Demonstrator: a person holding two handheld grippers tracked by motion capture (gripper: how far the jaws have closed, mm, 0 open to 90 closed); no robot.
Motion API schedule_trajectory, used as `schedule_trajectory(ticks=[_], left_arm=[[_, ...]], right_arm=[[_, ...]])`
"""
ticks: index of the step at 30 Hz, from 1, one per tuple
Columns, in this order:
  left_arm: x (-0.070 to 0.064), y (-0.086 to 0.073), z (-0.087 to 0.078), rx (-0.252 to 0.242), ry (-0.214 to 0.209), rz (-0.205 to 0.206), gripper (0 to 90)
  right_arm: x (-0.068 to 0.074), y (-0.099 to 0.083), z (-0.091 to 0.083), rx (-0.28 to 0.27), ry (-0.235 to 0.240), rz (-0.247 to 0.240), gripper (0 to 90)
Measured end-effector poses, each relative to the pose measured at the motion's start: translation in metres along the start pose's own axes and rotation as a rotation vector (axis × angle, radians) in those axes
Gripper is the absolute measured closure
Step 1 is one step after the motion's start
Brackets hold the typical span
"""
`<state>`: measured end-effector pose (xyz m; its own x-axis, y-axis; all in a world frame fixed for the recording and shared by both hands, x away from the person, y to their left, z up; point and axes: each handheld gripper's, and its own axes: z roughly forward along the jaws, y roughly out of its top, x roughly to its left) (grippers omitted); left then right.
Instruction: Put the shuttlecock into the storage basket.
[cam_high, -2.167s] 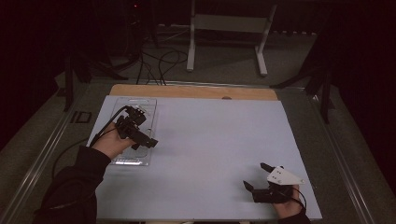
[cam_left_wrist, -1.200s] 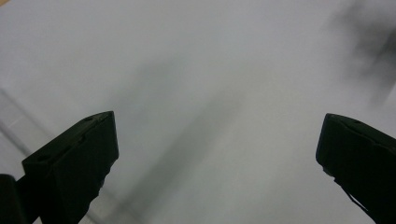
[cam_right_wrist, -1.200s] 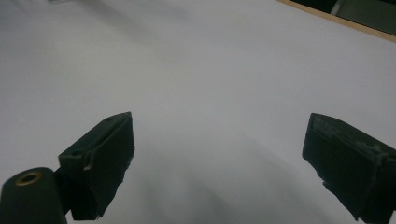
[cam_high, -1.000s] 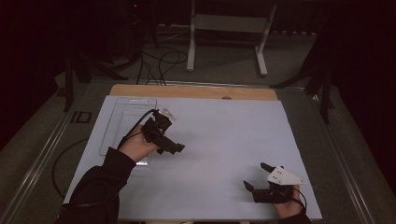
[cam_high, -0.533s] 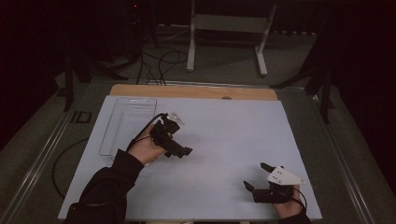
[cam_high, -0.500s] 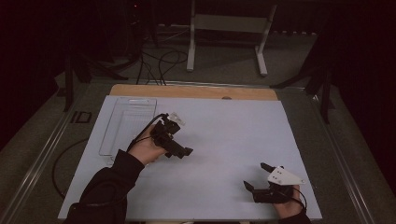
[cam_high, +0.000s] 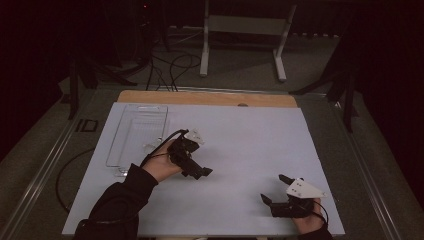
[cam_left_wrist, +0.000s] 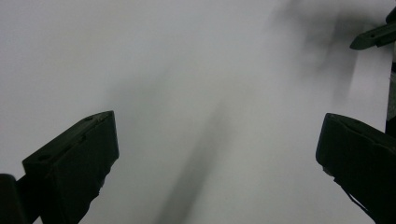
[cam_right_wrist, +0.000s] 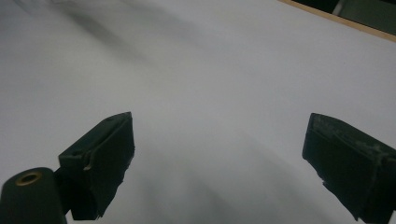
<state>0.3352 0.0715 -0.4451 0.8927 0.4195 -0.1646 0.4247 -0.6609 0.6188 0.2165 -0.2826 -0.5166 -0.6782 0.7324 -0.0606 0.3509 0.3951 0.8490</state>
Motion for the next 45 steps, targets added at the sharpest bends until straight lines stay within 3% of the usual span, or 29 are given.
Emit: schedule_trajectory(ticks=[5, 16, 23, 30, 45], left_arm=[[-0.003, -0.006, 0.007, -0.006, -0.029, 0.015, 0.3], [-0.009, -0.019, 0.013, -0.027, -0.019, 0.041, 0.3], [-0.017, -0.03, 0.014, -0.028, -0.043, 0.05, 0.3], [-0.021, -0.047, 0.015, -0.004, -0.048, 0.046, 0.3], [-0.025, -0.084, 0.006, -0.008, -0.041, 0.009, 0.3]], right_arm=[[0.0, 0.0, 0.0, 0.0, -0.002, -0.002, 9.1], [0.0, 0.001, 0.001, 0.004, -0.001, 0.0, 9.1], [0.0, 0.001, 0.001, 0.002, 0.0, -0.001, 9.1], [0.001, 0.001, 0.001, 0.003, 0.001, 0.001, 9.1], [0.001, 0.001, 0.001, 0.004, 0.001, 0.0, 9.1]])
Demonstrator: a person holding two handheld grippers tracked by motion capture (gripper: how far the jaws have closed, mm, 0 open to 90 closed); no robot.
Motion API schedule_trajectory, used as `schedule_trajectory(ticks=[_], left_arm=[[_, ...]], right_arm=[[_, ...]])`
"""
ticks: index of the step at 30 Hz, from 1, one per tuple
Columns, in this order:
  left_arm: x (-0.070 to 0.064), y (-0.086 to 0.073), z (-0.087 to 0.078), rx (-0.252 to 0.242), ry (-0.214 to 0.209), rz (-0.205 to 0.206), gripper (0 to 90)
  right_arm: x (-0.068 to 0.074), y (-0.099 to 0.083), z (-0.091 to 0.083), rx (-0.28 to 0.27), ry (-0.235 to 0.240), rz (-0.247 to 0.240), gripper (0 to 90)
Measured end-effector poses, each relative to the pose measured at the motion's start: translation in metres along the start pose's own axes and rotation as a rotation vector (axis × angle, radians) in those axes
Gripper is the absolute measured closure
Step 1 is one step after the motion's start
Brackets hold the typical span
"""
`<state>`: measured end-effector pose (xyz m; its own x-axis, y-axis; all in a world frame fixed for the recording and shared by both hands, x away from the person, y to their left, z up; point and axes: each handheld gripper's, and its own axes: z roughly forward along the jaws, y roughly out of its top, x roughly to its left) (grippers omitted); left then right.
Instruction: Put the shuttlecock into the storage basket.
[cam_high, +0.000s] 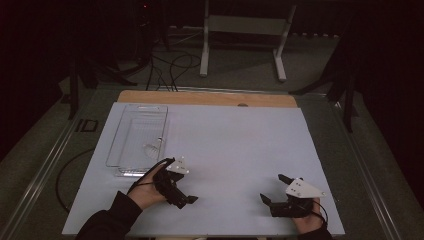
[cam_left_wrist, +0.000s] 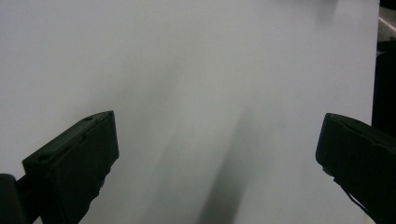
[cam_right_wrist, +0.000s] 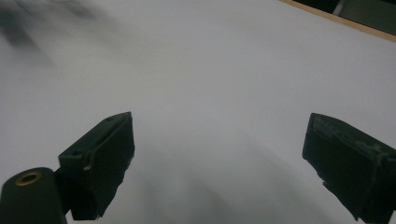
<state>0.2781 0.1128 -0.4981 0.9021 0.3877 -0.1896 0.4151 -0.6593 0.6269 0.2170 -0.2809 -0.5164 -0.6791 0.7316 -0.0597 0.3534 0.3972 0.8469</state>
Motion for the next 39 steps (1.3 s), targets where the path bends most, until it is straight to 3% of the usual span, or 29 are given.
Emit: schedule_trajectory(ticks=[14, 25, 29, 39], left_arm=[[-0.006, -0.029, -0.007, -0.063, -0.018, -0.01, 0.3], [-0.009, -0.052, -0.01, -0.075, -0.016, -0.014, 0.3], [-0.01, -0.058, -0.011, -0.083, -0.007, -0.023, 0.3], [-0.01, -0.069, -0.016, -0.096, 0.06, -0.069, 0.3]], right_arm=[[0.0, 0.0, 0.001, 0.004, 0.005, 0.0, 9.1], [0.0, 0.0, 0.001, 0.009, 0.009, -0.001, 9.1], [0.0, -0.001, 0.001, 0.007, 0.01, 0.0, 9.1], [0.0, -0.001, 0.001, 0.009, 0.015, 0.004, 9.1]])
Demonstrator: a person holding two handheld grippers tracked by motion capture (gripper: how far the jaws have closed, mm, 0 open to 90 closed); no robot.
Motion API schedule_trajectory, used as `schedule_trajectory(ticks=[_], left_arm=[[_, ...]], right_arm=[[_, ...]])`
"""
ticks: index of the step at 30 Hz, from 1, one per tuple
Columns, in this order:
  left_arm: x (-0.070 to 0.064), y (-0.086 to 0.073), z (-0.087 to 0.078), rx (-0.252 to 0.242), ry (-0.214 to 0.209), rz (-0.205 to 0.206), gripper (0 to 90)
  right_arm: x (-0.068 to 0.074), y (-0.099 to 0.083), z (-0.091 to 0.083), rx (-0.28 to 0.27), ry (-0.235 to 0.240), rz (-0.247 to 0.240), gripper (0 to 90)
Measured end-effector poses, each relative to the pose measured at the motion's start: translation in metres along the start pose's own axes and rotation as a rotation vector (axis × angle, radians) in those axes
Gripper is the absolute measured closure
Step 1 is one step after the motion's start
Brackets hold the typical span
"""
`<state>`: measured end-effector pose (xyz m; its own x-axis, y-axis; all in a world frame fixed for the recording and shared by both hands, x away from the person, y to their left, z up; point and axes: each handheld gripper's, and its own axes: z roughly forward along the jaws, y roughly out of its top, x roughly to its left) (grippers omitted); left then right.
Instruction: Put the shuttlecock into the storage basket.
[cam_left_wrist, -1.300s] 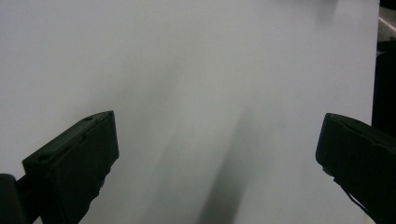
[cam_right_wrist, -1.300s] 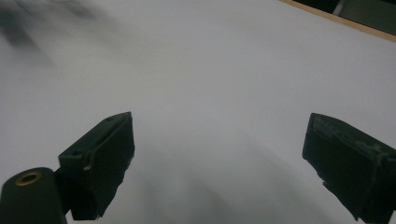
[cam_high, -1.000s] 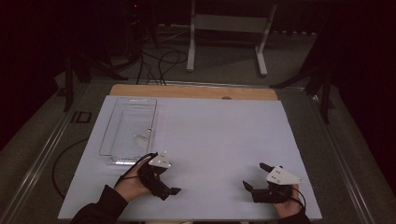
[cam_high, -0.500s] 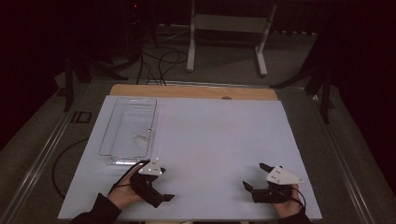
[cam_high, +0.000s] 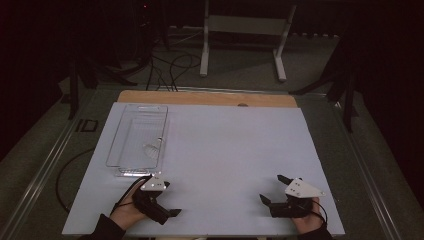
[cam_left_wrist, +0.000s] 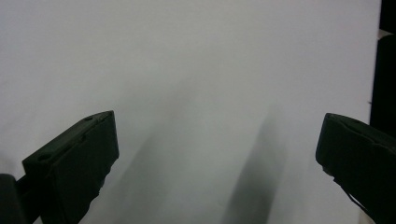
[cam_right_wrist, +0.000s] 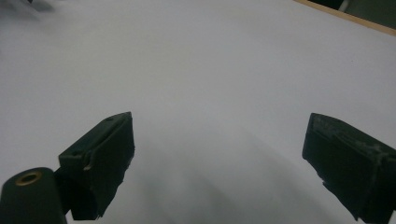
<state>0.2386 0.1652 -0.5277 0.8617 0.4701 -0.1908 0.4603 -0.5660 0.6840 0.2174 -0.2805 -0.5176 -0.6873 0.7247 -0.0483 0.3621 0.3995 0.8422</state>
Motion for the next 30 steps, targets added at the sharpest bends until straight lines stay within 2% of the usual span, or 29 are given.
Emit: schedule_trajectory(ticks=[4, 8, 13, 18, 24, 30], left_arm=[[0.001, -0.004, -0.003, -0.003, 0.026, -0.002, 0.3], [0.003, -0.009, -0.008, -0.037, 0.034, -0.004, 0.3], [0.006, -0.013, -0.012, -0.069, 0.046, -0.032, 0.4], [0.003, -0.012, -0.01, -0.099, 0.069, -0.051, 0.4], [-0.001, -0.011, -0.005, -0.101, 0.09, -0.047, 0.4], [-0.002, -0.012, -0.002, -0.101, 0.084, -0.044, 0.4]], right_arm=[[0.0, 0.0, 0.0, 0.002, 0.0, 0.003, 9.1], [-0.001, -0.001, 0.001, 0.002, 0.002, 0.004, 9.1], [-0.001, -0.001, 0.001, 0.004, 0.006, 0.005, 9.2], [-0.001, -0.001, 0.001, 0.005, 0.009, 0.003, 9.2], [0.0, 0.0, 0.001, 0.005, 0.007, 0.0, 9.2], [0.0, 0.0, 0.001, 0.005, 0.007, 0.0, 9.2]])
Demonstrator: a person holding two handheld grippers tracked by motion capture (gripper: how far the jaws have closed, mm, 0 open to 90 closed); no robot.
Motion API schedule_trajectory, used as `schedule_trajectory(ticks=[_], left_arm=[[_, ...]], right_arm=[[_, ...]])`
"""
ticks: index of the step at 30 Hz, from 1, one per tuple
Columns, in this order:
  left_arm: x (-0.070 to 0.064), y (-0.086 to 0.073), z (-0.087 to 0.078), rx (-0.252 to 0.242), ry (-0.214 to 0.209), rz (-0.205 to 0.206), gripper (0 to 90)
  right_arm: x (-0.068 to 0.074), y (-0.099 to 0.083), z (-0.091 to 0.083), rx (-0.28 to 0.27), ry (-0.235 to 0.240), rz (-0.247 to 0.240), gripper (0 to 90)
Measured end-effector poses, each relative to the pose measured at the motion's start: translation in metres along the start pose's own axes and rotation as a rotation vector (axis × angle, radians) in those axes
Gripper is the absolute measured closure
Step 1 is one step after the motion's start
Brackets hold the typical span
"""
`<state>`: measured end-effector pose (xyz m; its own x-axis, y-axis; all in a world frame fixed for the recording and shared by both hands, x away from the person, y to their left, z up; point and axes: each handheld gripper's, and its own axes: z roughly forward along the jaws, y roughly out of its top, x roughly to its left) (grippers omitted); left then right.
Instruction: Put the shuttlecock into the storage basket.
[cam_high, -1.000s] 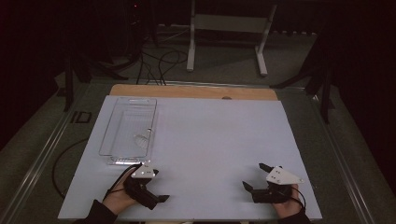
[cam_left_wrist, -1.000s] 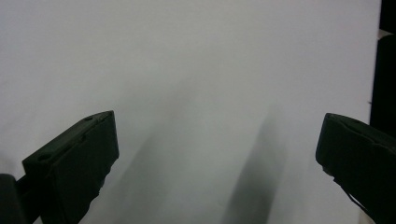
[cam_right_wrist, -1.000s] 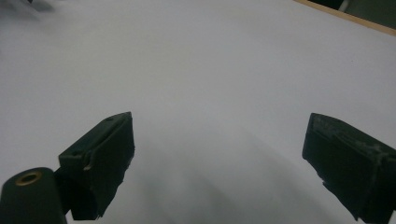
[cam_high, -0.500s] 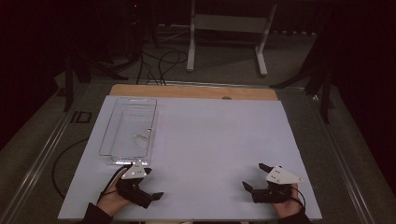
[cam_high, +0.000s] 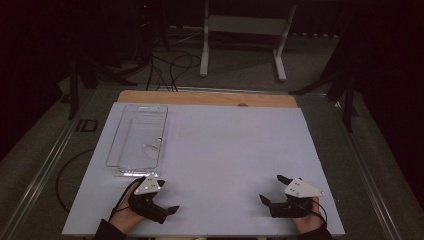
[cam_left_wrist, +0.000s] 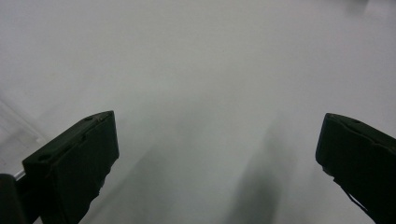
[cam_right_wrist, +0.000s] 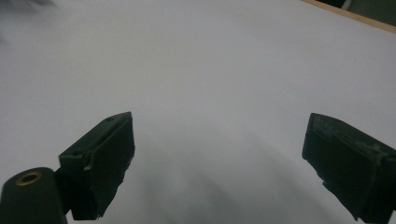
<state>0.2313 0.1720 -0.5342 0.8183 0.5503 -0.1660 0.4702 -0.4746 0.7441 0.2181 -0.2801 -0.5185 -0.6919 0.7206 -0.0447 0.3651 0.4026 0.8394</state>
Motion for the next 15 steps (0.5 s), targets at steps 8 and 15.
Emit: schedule_trajectory(ticks=[8, 15], left_arm=[[0.0009, -0.0005, -0.0005, -0.012, 0.003, -0.005, 0.4], [0.0009, -0.001, -0.0012, -0.016, 0.003, -0.004, 0.4]], right_arm=[[-0.0003, -0.0002, 0.0003, 0.003, 0.0, 0.001, 9.2], [-0.0002, -0.0003, 0.0012, 0.005, 0.0, -0.003, 9.2]])
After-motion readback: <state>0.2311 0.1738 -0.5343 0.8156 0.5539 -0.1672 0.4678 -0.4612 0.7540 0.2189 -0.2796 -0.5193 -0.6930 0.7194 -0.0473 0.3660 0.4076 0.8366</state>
